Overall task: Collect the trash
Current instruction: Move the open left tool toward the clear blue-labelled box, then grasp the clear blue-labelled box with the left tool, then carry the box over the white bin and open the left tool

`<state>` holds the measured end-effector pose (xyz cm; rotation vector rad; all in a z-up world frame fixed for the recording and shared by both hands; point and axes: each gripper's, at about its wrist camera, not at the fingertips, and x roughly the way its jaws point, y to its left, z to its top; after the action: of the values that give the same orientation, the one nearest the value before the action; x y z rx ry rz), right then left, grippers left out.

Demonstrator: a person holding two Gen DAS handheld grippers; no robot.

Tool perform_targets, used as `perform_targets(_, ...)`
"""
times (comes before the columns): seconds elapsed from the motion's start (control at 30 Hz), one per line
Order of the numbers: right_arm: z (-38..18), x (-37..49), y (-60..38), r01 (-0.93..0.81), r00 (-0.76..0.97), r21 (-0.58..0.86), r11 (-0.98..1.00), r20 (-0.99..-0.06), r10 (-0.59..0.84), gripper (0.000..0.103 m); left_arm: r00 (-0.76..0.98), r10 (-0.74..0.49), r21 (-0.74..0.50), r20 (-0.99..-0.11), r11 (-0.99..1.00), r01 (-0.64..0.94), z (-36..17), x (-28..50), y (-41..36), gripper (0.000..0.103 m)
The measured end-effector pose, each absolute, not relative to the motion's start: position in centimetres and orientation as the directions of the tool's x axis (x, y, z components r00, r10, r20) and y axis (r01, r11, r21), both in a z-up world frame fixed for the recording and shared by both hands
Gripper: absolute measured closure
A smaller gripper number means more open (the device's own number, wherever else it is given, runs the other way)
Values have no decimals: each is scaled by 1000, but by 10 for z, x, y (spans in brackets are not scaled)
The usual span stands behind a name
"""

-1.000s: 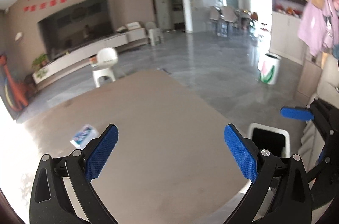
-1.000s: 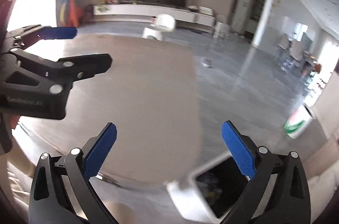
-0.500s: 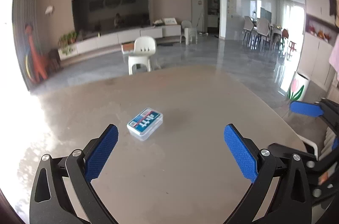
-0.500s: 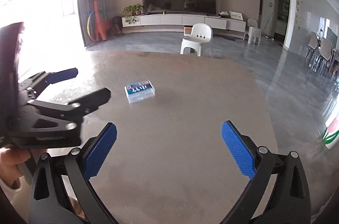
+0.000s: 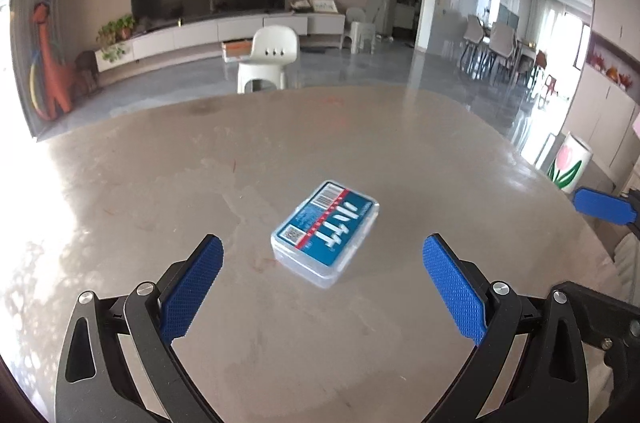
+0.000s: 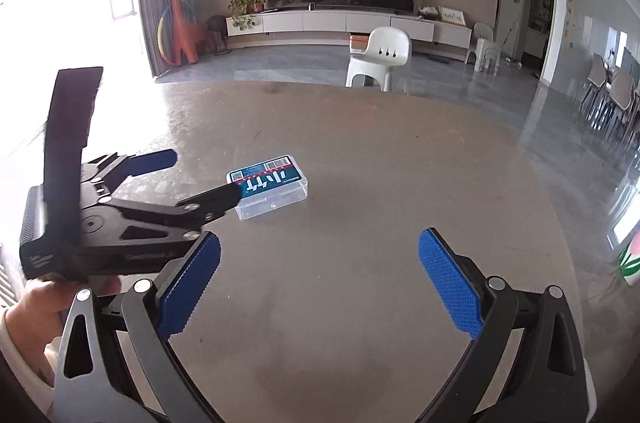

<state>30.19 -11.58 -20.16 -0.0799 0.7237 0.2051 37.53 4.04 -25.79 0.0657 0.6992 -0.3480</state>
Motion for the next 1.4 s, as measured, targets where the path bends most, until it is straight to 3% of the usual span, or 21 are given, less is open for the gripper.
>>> perform_targets(0.3,-217,309,-117,-189,717,8,982,-682,144,4,637,-290,-40,-714,926,376,-291,414,25,6)
perform_targets(0.37,-218,310,-118,-187,717,1,982,-683,138,4,606,-281,-41,-744,925,379,-298,421,22,16)
perform_targets(0.43,-219,311,-118,-182,717,3,983,-684,135,4,576,-296,-64,-762,919,389,-303,424,23,38)
perform_targets(0.57,-219,319,-112,-177,720,9,984,-681,135,4,568,-306,-64,-764,912,405,-305,421,21,39)
perform_targets(0.77,-203,303,-118,-163,739,3,987,-662,124,4,663,-313,-21,-680,912,409,-267,385,11,39)
perform_targets(0.93,-180,268,-139,-130,767,-1,991,-634,100,4,680,-321,18,-659,897,441,-251,344,-10,39)
perform_targets(1.23,-149,176,-212,-57,784,-73,996,-620,-1,4,612,-493,-75,-618,813,578,-221,270,-85,39)
perform_targets(1.4,-143,128,-263,31,795,-85,996,-602,-76,4,555,-554,-48,-620,733,678,-213,225,-155,39)
